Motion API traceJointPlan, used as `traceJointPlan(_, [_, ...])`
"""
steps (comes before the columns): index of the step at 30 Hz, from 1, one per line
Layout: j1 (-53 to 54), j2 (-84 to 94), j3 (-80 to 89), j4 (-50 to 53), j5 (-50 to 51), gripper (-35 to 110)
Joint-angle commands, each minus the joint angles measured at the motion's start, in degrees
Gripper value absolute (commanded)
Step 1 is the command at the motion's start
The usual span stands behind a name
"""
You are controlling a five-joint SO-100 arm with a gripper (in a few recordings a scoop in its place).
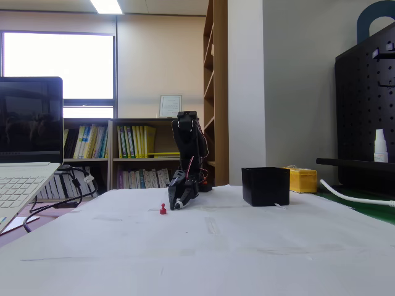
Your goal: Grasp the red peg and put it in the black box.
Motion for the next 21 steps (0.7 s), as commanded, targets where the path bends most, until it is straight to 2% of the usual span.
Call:
traceJointPlan(1, [1.3,1.4,-0.4,-1.9,-0.4,4])
traceJointPlan(4, [2.1,2.0,-0.1,-2.8,1.3,12])
traceJointPlan(11, [1.9,1.9,0.7,-2.5,1.1,13])
traceJointPlan(21, [2.0,2.6,2.4,-3.2,2.3,34])
